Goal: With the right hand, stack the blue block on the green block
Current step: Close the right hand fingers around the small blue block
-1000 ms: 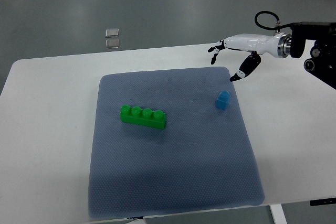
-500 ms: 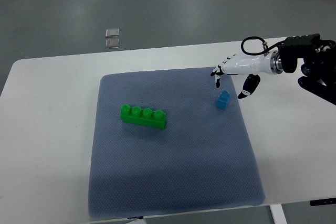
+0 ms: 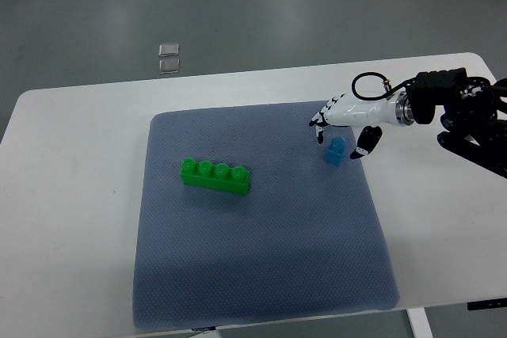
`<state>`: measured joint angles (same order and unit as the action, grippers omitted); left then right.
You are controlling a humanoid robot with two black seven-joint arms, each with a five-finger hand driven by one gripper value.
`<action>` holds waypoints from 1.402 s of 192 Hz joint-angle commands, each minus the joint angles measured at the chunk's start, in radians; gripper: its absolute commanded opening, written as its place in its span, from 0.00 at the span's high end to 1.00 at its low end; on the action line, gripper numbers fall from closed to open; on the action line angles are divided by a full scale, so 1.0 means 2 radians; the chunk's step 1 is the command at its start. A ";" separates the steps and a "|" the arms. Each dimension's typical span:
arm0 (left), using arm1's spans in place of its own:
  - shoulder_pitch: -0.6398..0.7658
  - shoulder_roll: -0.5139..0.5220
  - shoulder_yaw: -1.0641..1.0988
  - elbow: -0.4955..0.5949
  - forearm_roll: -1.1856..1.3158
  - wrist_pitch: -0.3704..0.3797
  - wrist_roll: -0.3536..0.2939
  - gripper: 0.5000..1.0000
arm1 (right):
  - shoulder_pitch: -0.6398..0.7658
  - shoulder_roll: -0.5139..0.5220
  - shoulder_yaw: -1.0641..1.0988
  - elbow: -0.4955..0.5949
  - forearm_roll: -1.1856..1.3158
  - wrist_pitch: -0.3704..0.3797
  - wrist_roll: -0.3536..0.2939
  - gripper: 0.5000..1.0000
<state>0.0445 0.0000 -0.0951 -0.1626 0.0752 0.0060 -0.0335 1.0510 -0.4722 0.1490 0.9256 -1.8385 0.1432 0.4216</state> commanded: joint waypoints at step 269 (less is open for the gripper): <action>0.000 0.000 0.000 0.000 0.000 0.000 0.000 0.00 | -0.007 0.008 -0.014 -0.026 -0.027 -0.046 0.003 0.26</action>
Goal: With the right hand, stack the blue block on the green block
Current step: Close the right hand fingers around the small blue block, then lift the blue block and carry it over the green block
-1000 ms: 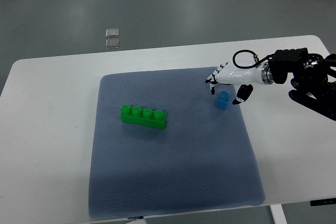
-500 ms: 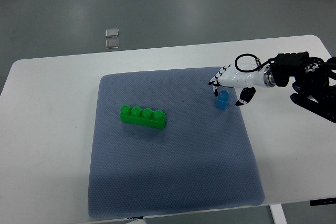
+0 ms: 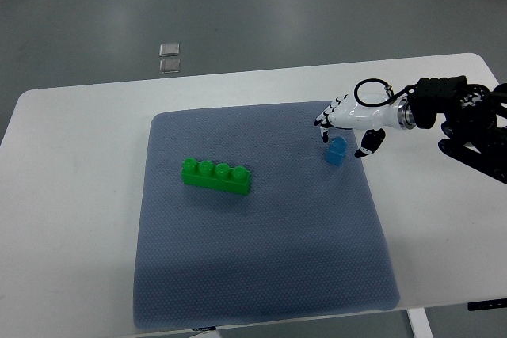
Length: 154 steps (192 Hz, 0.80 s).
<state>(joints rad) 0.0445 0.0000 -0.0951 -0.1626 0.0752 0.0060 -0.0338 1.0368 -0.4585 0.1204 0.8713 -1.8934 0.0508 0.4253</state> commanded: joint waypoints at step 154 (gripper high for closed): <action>0.000 0.000 0.000 0.000 0.000 0.000 0.000 0.00 | -0.001 0.001 -0.016 0.003 0.000 -0.005 0.004 0.63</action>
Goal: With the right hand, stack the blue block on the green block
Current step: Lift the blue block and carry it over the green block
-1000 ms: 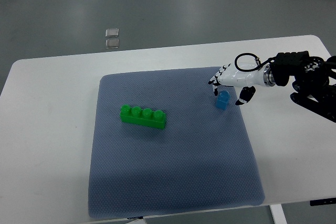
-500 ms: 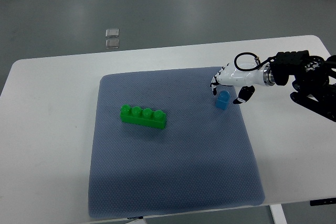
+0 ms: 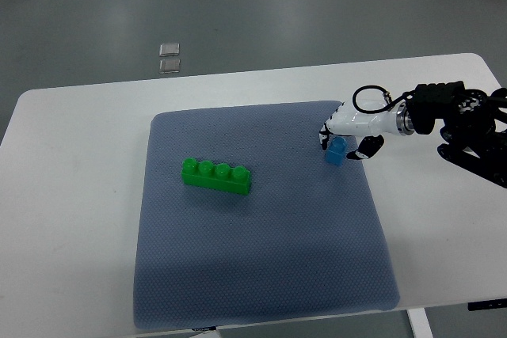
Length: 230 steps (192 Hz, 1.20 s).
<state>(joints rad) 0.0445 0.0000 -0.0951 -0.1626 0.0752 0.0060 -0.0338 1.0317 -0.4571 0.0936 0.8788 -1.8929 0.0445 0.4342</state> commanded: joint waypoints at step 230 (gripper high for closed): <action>0.000 0.000 0.000 0.000 0.000 0.000 0.000 0.00 | 0.057 0.041 -0.001 0.012 0.001 -0.001 -0.003 0.90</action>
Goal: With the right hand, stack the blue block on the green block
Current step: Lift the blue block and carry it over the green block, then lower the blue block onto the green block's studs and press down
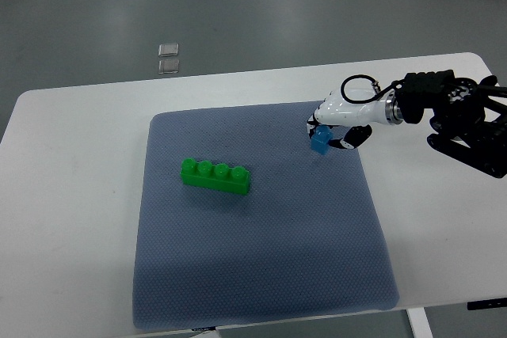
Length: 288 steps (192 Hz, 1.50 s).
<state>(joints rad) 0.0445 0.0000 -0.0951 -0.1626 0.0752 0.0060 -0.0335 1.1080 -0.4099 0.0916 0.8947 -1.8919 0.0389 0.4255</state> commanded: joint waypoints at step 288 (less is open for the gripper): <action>0.000 0.000 0.000 0.000 0.000 0.000 0.000 0.00 | 0.060 0.161 0.005 -0.005 0.002 0.039 0.010 0.88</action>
<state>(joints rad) 0.0445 0.0000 -0.0951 -0.1626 0.0752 0.0061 -0.0338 1.2343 -0.0892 0.1002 0.8907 -1.8866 0.1186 0.4476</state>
